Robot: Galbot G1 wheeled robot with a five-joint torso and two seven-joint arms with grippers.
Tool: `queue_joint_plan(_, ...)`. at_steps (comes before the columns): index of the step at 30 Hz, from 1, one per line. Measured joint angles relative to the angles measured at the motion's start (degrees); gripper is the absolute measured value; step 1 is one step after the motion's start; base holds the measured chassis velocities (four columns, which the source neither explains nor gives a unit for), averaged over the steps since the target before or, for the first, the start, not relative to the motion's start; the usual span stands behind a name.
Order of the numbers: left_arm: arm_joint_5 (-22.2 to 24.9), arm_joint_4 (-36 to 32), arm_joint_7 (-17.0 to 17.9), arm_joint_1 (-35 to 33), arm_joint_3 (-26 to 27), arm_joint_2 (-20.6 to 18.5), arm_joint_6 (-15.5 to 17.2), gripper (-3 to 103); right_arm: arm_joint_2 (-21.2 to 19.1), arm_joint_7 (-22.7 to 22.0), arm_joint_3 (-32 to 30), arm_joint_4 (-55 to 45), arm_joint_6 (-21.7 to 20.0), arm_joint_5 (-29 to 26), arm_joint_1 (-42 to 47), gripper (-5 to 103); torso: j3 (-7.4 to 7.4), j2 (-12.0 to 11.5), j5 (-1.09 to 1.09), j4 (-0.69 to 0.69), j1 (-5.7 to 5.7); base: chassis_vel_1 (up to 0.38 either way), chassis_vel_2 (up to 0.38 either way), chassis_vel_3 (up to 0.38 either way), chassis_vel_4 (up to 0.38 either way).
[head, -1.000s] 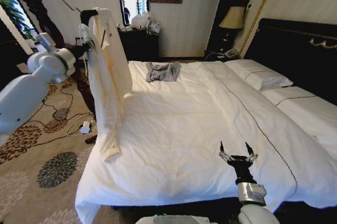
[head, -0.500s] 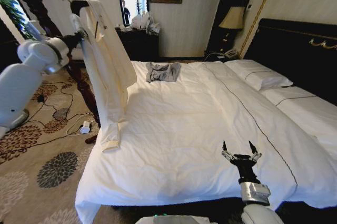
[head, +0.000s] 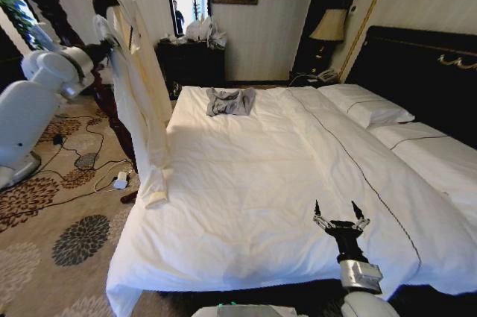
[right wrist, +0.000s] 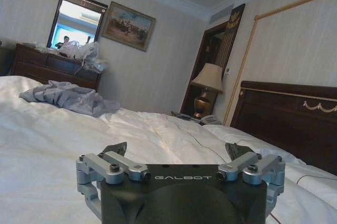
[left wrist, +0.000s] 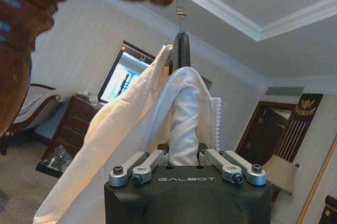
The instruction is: Pick up the clothes from the bed and hang them on the clothes hanger.
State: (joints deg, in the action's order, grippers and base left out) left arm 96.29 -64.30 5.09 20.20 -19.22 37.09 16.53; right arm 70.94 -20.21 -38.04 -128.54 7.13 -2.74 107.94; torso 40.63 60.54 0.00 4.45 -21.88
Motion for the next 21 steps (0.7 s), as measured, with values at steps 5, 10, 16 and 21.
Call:
queue_joint_plan(5,0.6,-0.1,0.3,0.6,0.0,-0.5,0.0,18,-0.2,0.0,0.0,0.1,0.0,0.0,-0.2,100,0.00,0.0,0.01,0.00,0.00,0.000,0.000,0.000,0.000)
queue_joint_plan(10,0.9,0.4,0.5,0.0,0.2,-0.8,0.0,18,-0.3,0.0,0.0,0.0,0.0,-0.1,-0.1,100,0.00,0.0,0.00,0.00,0.00,0.000,0.000,0.000,0.000)
queue_joint_plan(16,0.8,3.3,0.6,0.5,0.0,1.0,0.0,18,-0.3,0.0,0.0,-0.4,0.1,0.0,0.6,100,0.00,0.0,-0.01,0.02,0.00,0.000,0.000,0.000,0.000)
queue_joint_plan(21,0.7,6.4,0.4,1.9,-0.9,2.9,0.1,18,-0.4,-0.1,-0.6,-0.8,0.1,-0.1,0.8,100,0.00,0.0,0.01,0.02,0.00,0.000,0.000,0.000,0.000)
